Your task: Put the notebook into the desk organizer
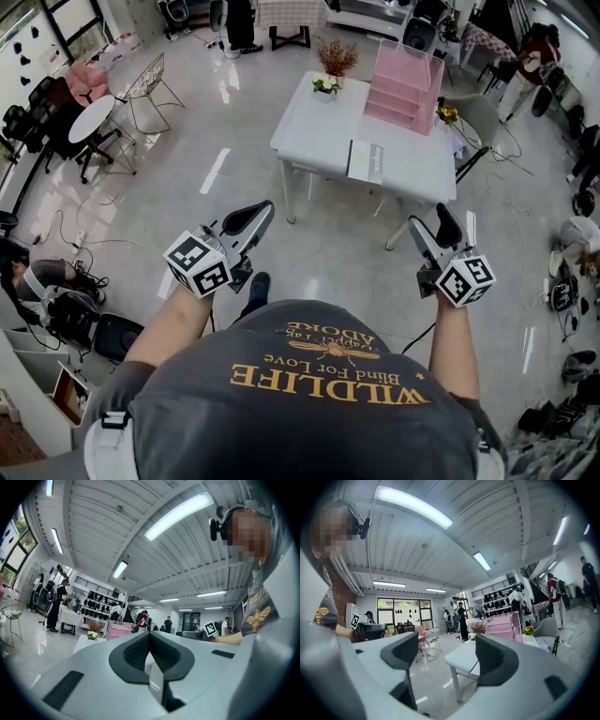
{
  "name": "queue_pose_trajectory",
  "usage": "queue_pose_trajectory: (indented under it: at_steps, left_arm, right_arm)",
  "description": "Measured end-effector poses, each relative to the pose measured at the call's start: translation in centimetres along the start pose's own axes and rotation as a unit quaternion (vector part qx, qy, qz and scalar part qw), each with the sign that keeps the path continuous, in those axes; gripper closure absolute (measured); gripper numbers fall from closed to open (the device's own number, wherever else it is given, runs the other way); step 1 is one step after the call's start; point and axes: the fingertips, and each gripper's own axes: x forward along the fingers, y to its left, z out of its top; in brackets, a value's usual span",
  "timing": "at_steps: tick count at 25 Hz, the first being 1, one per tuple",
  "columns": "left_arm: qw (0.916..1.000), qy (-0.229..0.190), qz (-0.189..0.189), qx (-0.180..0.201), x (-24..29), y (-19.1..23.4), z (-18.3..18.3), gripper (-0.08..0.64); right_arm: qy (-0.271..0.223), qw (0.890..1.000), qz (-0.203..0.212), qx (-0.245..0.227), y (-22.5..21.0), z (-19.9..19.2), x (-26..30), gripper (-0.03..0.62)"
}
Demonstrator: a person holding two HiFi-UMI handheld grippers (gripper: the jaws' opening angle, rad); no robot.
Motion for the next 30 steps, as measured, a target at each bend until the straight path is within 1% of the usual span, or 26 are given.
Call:
queue_pose_trajectory:
  at_steps: [3, 6, 11, 14, 17, 20, 23, 27, 30]
  left_arm:
    - [0.9998, -0.004, -0.016, -0.008, 1.2, 3.9, -0.2, 0.56]
    - [0.9994, -0.011, -0.031, -0.012, 2.6, 9.5, 0.2, 0.56]
    - [0.9973, -0.009, -0.072, -0.013, 6.5, 19.8, 3.0, 0.56]
    - [0.9953, -0.005, -0.097, -0.01, 8.7, 25.1, 4.8, 0.56]
    - [0.9941, -0.003, -0.109, -0.007, 10.7, 29.7, 6.2, 0.56]
    - [0.9927, 0.002, -0.12, -0.008, 12.6, 33.0, 6.5, 0.56]
    - [0.9917, 0.007, -0.128, -0.014, 14.4, 35.4, 6.3, 0.56]
    - [0.991, 0.011, -0.133, -0.015, 17.2, 36.9, 6.0, 0.56]
    - [0.9916, 0.015, -0.127, -0.014, 19.8, 37.5, 5.4, 0.56]
  right_arm:
    - [0.003, 1.0, -0.011, -0.003, -0.7, -0.2, 3.6, 0.227]
    - [0.002, 1.0, -0.03, -0.001, -1.7, -0.3, 8.3, 0.227]
    - [-0.013, 0.997, -0.072, 0.002, -2.8, 1.1, 17.2, 0.227]
    - [-0.021, 0.995, -0.096, 0.002, -3.3, 2.2, 21.7, 0.227]
    - [-0.021, 0.994, -0.108, 0.001, -4.2, 3.2, 26.0, 0.227]
    - [-0.02, 0.993, -0.12, 0.001, -5.2, 3.9, 29.1, 0.227]
    - [-0.02, 0.992, -0.128, 0.002, -6.5, 4.3, 31.3, 0.227]
    - [-0.014, 0.991, -0.132, 0.007, -9.0, 4.2, 33.0, 0.227]
    - [-0.012, 0.992, -0.128, 0.016, -11.8, 3.9, 33.9, 0.227]
